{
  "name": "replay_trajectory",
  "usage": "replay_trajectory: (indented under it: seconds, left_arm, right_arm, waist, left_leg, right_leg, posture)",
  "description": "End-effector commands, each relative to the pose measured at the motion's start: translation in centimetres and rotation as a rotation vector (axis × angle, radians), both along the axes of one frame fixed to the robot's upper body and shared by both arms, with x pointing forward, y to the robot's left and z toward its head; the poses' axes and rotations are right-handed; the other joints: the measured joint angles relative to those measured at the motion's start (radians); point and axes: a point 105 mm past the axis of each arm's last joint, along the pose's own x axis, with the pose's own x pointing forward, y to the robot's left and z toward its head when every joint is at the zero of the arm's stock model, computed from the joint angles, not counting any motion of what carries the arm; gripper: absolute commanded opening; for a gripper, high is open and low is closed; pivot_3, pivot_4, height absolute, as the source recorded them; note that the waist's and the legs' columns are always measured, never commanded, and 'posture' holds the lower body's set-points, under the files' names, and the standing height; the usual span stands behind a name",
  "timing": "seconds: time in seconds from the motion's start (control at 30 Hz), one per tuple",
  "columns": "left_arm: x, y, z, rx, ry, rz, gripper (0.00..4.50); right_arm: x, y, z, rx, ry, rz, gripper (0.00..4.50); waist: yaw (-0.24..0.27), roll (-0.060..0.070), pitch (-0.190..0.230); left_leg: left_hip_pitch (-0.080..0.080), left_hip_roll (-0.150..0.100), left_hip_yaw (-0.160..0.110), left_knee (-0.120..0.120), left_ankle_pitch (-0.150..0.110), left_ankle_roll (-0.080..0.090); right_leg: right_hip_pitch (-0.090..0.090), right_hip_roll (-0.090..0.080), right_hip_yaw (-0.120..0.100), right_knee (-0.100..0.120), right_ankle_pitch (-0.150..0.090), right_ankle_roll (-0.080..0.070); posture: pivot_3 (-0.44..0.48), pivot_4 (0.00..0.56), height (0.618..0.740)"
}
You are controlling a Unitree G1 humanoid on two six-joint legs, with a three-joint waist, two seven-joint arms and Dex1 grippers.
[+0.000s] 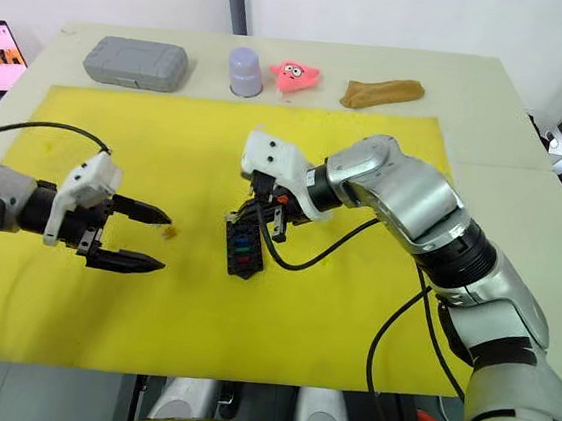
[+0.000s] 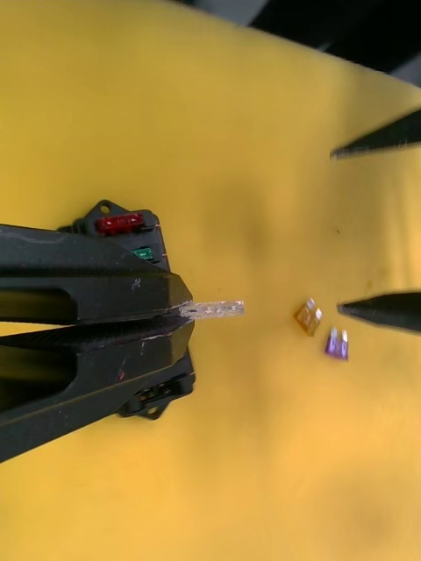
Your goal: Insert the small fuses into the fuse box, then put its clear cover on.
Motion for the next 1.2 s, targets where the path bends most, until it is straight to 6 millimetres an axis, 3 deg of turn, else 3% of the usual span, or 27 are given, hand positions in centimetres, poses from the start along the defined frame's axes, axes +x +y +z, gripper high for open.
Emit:
replay_trajectory:
  seconds: [0.03, 0.83, 1.2]
  left_arm:
    - [0.5, -0.2, -0.8, 0.062, -0.089, -0.004, 4.49]
    - [1.2, -2.8, -1.4, -0.007, -0.15, -0.004, 4.49]
    - [1.0, -3.0, -1.6, 0.001, -0.147, -0.015, 4.49]
  right_arm:
    - [0.6, 0.2, 0.4, -0.044, -0.108, 0.043, 0.0]
    - [0.7, 0.3, -1.6, -0.137, -0.188, 0.136, 0.0]
    - [0.9, 0.3, -1.8, -0.143, -0.185, 0.135, 0.0]
  waist:
    - [-0.001, 0.0, 0.0]
    - [-0.003, 0.0, 0.0]
    - [-0.003, 0.0, 0.0]
  left_leg:
    - [0.0, 0.0, 0.0, 0.0, 0.0, 0.0]
    - [-0.003, 0.0, 0.0, 0.0, 0.001, -0.002]
    - [-0.003, 0.0, 0.0, 0.0, 0.001, -0.002]
  right_leg:
    - [0.0, 0.0, 0.0, 0.0, 0.0, 0.0]
    - [-0.004, 0.001, 0.0, 0.001, 0.0, 0.0]
    - [-0.004, 0.001, 0.0, 0.001, 0.0, 0.0]
  posture:
    - [0.0, 0.15, 0.731]
    - [0.0, 0.15, 0.731]
    - [0.0, 0.15, 0.731]
